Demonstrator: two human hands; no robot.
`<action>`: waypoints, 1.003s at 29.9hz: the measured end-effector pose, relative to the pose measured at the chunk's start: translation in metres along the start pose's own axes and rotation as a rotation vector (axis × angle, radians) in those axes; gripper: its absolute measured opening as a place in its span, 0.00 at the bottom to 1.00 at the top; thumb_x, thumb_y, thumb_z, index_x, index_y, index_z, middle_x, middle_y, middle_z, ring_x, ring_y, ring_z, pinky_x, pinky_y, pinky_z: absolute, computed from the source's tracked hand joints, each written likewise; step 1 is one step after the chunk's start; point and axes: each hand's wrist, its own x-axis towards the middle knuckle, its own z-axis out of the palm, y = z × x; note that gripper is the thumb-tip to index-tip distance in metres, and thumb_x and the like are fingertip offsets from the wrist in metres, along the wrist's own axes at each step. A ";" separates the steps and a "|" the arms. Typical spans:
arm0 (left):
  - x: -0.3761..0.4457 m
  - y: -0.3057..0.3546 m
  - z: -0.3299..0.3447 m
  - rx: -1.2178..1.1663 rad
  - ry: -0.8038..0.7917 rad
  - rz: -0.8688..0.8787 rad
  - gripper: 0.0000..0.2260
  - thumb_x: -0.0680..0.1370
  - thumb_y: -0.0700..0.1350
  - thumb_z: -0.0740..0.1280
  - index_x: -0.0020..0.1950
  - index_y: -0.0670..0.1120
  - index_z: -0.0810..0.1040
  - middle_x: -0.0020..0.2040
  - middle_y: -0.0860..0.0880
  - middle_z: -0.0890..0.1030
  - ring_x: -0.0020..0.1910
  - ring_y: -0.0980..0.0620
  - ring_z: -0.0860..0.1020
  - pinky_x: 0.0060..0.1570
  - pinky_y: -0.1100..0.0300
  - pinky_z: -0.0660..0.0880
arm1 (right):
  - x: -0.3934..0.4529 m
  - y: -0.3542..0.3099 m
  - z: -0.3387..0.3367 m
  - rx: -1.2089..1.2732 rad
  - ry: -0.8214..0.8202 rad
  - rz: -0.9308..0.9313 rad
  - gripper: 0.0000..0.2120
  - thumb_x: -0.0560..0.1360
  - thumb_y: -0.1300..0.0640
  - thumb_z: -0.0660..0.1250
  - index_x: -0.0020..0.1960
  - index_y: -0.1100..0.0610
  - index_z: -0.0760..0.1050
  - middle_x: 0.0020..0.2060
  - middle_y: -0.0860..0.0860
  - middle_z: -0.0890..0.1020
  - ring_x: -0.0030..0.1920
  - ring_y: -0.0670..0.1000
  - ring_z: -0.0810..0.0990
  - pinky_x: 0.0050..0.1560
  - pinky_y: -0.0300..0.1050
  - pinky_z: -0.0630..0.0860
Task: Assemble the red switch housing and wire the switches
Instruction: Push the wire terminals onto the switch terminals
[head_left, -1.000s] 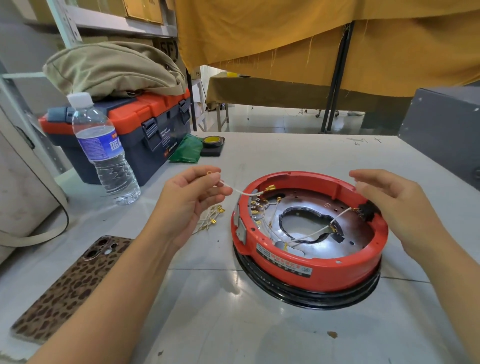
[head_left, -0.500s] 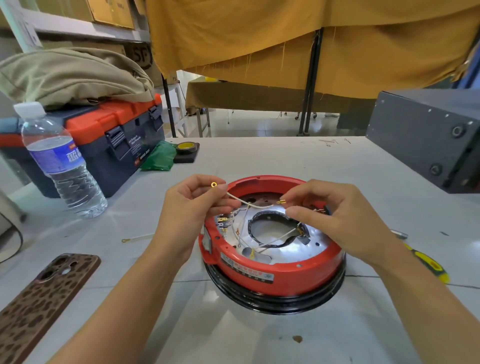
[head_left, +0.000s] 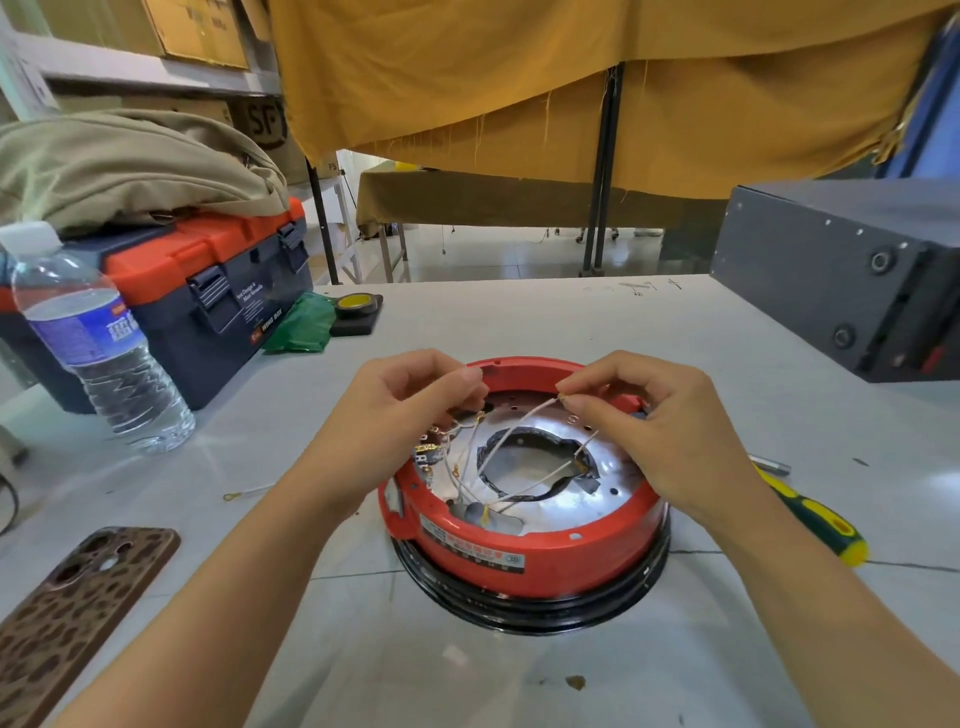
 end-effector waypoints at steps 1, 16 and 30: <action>0.003 0.003 0.003 0.024 -0.013 0.011 0.06 0.76 0.49 0.68 0.44 0.49 0.83 0.42 0.51 0.85 0.40 0.59 0.81 0.41 0.70 0.76 | 0.000 0.000 0.000 0.013 0.001 0.000 0.08 0.71 0.64 0.72 0.42 0.51 0.82 0.37 0.44 0.84 0.39 0.43 0.81 0.45 0.31 0.75; 0.024 0.011 0.044 0.226 -0.083 0.225 0.03 0.73 0.41 0.72 0.43 0.49 0.85 0.37 0.48 0.84 0.39 0.49 0.82 0.46 0.48 0.78 | 0.001 0.012 -0.004 0.035 0.034 0.016 0.09 0.68 0.59 0.75 0.45 0.49 0.78 0.34 0.43 0.83 0.40 0.41 0.81 0.46 0.32 0.75; 0.042 0.011 0.047 0.534 -0.182 0.253 0.01 0.73 0.43 0.72 0.42 0.47 0.84 0.39 0.54 0.79 0.37 0.60 0.75 0.38 0.73 0.68 | 0.013 0.066 -0.010 0.267 0.031 0.619 0.19 0.79 0.52 0.62 0.70 0.48 0.68 0.64 0.45 0.75 0.58 0.48 0.77 0.58 0.44 0.73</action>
